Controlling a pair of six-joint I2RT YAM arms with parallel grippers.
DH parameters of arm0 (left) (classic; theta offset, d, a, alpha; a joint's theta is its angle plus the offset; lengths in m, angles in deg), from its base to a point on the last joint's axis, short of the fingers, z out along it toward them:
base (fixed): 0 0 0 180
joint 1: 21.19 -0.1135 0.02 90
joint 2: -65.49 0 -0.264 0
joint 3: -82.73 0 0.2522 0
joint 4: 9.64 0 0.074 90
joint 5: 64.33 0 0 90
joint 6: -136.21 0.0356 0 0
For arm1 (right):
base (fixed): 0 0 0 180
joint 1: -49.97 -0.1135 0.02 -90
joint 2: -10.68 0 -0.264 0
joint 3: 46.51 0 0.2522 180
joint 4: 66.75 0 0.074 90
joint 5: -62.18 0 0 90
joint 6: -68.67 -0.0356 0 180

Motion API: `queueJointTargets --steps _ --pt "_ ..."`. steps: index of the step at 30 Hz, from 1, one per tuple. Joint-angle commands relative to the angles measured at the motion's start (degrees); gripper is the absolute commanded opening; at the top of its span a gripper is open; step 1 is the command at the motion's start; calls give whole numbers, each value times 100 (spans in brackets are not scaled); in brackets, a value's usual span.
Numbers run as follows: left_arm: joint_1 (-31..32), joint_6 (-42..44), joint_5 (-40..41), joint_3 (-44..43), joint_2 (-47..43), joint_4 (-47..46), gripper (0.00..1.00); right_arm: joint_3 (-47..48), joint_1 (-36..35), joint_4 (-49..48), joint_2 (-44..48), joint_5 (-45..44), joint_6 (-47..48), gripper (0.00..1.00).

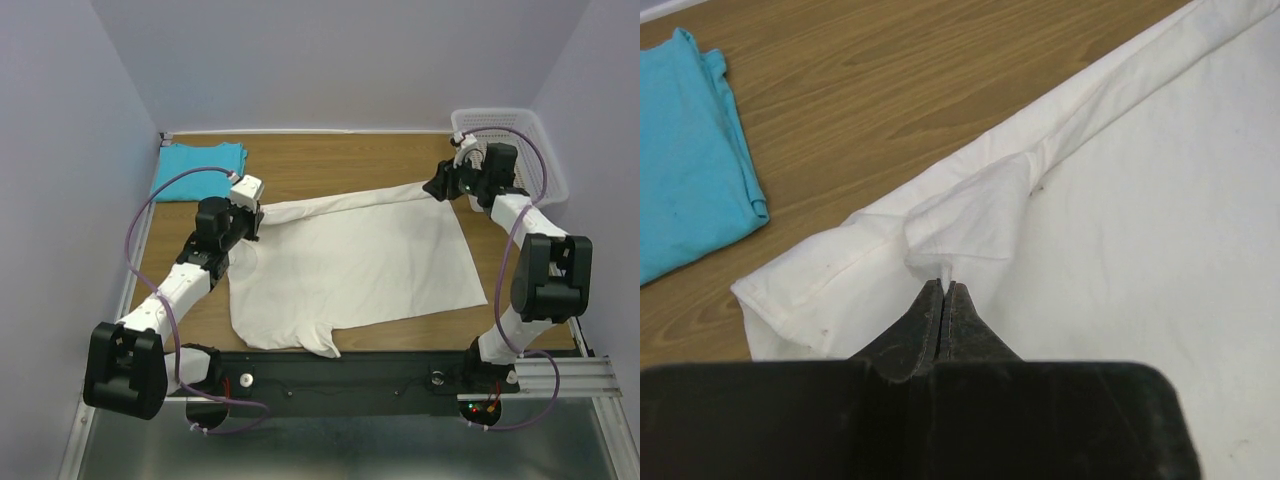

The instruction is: Fold and stack the t-shirts

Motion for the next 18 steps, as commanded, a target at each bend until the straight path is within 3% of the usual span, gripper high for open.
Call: queueJointTargets --steps 1,18 --pt "59 87 59 -3 -58 -33 0 -150 17 -113 367 135 -112 50" --pt "270 87 -81 24 -155 55 0 -598 17 -121 649 144 -323 51"
